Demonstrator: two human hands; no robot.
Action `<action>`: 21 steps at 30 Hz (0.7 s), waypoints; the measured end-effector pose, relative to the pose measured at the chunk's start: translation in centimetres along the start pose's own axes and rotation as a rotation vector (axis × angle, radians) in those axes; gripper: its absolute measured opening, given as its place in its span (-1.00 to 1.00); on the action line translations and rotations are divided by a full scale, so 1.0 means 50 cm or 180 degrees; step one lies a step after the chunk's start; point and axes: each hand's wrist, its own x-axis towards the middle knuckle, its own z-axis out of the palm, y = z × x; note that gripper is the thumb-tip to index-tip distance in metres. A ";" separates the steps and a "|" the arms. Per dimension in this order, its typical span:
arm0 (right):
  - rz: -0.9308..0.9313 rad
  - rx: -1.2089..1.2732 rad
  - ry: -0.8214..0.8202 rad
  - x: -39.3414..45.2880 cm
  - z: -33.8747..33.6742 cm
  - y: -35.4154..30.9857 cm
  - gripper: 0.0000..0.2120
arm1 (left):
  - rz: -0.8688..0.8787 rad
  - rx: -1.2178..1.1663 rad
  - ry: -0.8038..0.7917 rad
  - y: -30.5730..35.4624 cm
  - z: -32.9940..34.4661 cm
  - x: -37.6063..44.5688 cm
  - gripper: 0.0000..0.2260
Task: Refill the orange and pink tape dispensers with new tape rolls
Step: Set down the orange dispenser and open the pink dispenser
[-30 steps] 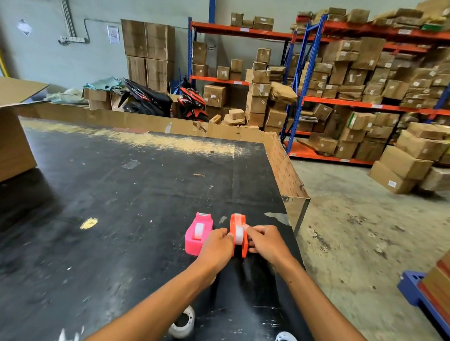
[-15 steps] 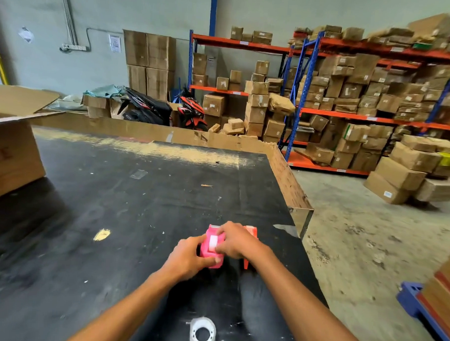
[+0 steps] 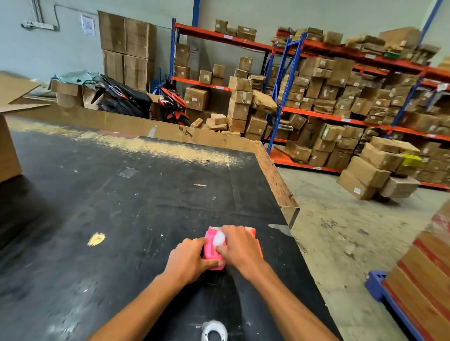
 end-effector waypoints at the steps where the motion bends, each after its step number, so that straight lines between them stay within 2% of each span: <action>1: 0.0047 0.0220 0.0142 -0.008 -0.004 0.011 -0.83 | -0.0009 -0.0012 -0.0009 0.001 0.000 0.003 -0.51; 4: 0.0177 0.0736 0.0365 -0.040 -0.028 0.036 -0.84 | -0.0042 -0.0107 -0.0246 0.004 -0.003 -0.003 -0.26; 6: 0.0146 0.0872 0.0417 -0.062 -0.041 0.049 -0.80 | 0.0058 -0.0350 -0.0150 0.005 -0.008 -0.017 -0.09; 7: 0.0088 0.0882 0.0443 -0.075 -0.049 0.053 -0.76 | 0.0128 -0.0662 0.0026 0.006 -0.011 -0.027 -0.14; 9: -0.0104 0.0877 0.0458 -0.100 -0.061 0.058 -0.70 | 0.0101 -0.1749 0.0234 0.017 -0.024 -0.049 -0.44; 11: -0.0302 0.0864 0.0349 -0.124 -0.067 0.051 -0.73 | -0.0117 -0.2704 -0.0119 0.044 -0.040 -0.076 -0.74; 13: -0.0441 0.0863 0.0233 -0.148 -0.064 0.036 -0.78 | -0.0219 -0.3003 -0.0471 0.065 -0.047 -0.106 -0.73; 16: -0.0439 0.1128 0.0224 -0.181 -0.049 0.011 -0.77 | -0.0184 -0.3010 -0.0449 0.070 -0.052 -0.140 -0.75; 21: -0.0058 0.1759 0.0786 -0.234 -0.046 -0.006 -0.77 | -0.0223 -0.3255 -0.0603 0.079 -0.054 -0.177 -0.81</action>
